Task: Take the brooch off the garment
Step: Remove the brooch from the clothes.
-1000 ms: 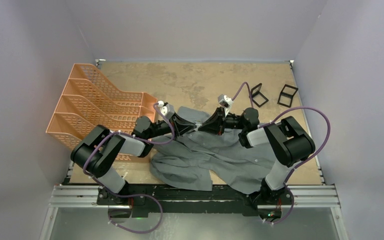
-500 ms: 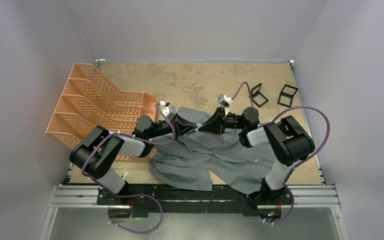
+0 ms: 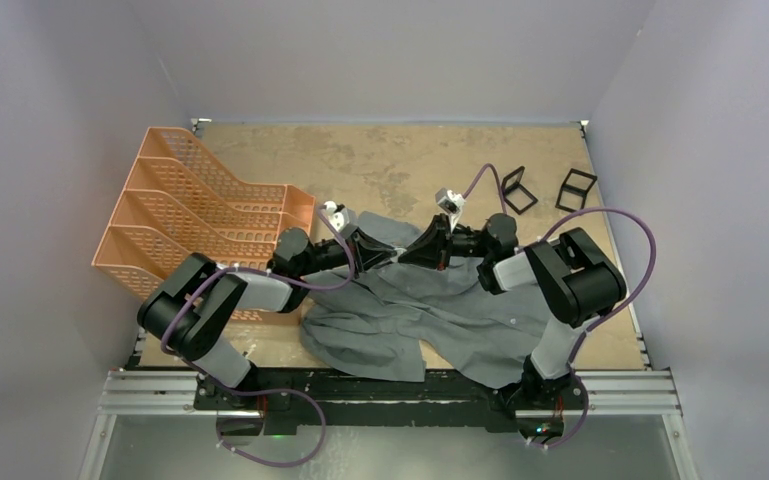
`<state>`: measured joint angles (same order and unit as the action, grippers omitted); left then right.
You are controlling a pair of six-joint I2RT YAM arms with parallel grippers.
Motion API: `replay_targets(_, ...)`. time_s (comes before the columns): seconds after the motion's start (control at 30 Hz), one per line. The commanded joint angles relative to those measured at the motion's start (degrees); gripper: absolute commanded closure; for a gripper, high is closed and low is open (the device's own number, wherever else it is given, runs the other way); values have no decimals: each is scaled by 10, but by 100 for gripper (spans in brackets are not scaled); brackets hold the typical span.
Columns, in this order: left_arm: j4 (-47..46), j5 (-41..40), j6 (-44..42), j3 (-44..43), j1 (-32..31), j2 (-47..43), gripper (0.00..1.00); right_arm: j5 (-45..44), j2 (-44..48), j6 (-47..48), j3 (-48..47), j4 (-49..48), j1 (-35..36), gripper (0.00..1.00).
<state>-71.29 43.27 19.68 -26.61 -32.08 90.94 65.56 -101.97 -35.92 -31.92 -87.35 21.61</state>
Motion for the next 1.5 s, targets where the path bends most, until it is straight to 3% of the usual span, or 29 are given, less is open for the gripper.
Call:
replay_targets(0.0, -12, 65, -3, -27, -43, -16, 100, -44, -4, -11, -40, -287, 11, 100)
replay_targets(0.63, 49, 57, -41, -46, -59, -17, 100, -43, 5, -22, -53, -286, 12, 100)
replay_targets(0.97, 51, -53, -60, -1, -55, -64, 100, -54, 45, 6, -4, -272, 3, 63)
replay_targets(1.27, 13, -58, -44, 20, -46, -70, 100, -50, 63, 14, 27, -283, -28, 52)
replay_targets(1.47, -50, -31, -5, 28, -39, -53, 100, -39, 66, 29, 28, -287, -29, 52)
